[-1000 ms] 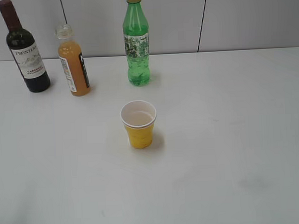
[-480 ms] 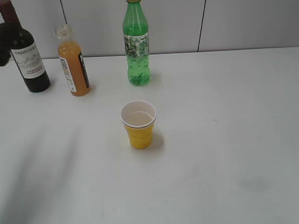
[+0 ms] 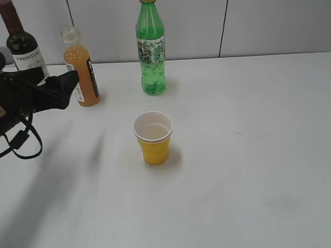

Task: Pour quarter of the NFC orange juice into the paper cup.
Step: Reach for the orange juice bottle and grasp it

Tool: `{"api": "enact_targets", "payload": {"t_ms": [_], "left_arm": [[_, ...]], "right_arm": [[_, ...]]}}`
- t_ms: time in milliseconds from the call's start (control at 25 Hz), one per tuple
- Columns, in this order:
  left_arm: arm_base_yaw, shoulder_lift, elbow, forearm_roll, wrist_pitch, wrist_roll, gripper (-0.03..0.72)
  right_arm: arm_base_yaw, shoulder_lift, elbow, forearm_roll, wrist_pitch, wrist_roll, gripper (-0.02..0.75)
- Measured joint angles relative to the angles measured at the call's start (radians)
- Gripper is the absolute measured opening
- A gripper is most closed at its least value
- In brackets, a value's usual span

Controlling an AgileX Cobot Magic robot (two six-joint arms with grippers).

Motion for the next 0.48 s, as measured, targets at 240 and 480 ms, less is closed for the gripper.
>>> {"api": "enact_targets", "payload": {"t_ms": [240,480], "left_arm": [[0.000,0.177,-0.110,0.001,-0.093,-0.002,0.672],[0.000,0.297,-0.217,-0.031,-0.124,-0.002,0.672]], "right_arm": [[0.000,0.000,0.000,0.000,0.000,0.000,0.538],[0.000,0.000,0.000,0.000,0.000,0.000,0.538]]}}
